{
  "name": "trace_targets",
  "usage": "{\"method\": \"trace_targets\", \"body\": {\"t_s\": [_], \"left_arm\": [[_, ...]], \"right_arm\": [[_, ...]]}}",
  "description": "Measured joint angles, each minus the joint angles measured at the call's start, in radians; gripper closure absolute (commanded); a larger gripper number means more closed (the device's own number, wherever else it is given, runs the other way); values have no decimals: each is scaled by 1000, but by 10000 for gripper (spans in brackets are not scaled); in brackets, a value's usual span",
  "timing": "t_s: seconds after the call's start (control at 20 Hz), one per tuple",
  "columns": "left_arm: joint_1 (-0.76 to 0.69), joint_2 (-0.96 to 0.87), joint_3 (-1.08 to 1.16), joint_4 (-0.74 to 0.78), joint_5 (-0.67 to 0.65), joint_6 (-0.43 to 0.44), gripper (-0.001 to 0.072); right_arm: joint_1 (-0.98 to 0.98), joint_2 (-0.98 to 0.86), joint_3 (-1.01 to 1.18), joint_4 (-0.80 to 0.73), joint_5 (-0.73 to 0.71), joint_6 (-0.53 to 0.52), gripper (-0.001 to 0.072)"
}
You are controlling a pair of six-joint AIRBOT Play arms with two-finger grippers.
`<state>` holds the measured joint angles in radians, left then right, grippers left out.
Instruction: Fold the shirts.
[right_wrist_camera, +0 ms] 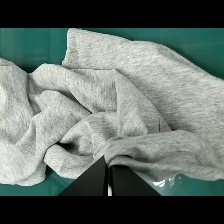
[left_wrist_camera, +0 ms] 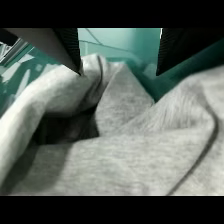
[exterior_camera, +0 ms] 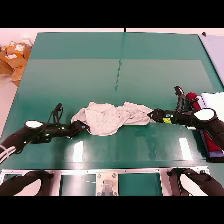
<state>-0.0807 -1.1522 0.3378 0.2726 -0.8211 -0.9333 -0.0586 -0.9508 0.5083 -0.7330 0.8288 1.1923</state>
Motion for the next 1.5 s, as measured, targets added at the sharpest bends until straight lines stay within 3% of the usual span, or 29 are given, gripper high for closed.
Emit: {"method": "trace_targets", "body": {"t_s": [0.05,0.1,0.15,0.2,0.35,0.45,0.65,0.9,1.2,1.5], "left_arm": [[0,-31,0,-48,-9,36,342],[0,-64,-2,-82,-17,72,553],[0,-90,-3,-104,-26,106,667],[0,-105,0,-137,-43,136,684],[13,-122,39,-151,-114,182,685],[51,-90,110,-118,-202,166,685],[203,81,400,47,-385,-9,685],[370,244,916,220,-527,-182,685],[417,286,1403,316,-556,-257,684],[424,269,1529,471,-588,-289,684]], "right_arm": [[0,0,0,0,-2,0,699],[0,0,0,0,-2,0,699],[0,0,1,0,-2,0,699],[0,0,3,0,-2,0,700],[-6,2,39,-7,15,0,699],[-37,12,112,-32,70,0,699],[-164,55,361,-93,256,11,700],[-304,148,711,-115,351,80,699],[-379,285,1022,-126,364,127,699],[-395,326,1059,-138,346,156,699]]}}
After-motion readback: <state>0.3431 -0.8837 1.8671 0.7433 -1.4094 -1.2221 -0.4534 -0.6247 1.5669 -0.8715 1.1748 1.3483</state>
